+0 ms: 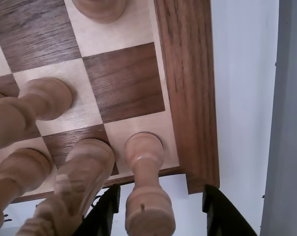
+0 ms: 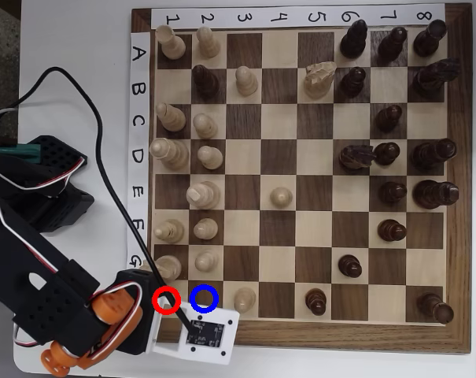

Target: Move the piece to destination

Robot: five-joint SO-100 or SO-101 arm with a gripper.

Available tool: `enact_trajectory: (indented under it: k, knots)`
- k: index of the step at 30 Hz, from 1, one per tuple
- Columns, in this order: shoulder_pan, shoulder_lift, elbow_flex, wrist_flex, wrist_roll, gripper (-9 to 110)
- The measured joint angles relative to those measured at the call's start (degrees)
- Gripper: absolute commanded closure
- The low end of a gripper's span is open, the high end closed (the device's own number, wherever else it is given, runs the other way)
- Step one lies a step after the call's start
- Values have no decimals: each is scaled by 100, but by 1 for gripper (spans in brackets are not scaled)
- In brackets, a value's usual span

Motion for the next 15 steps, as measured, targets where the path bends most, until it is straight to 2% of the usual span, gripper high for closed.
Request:
enact_trajectory:
  k: [15]
  knots:
    - [88,-97,9,-53,0,84]
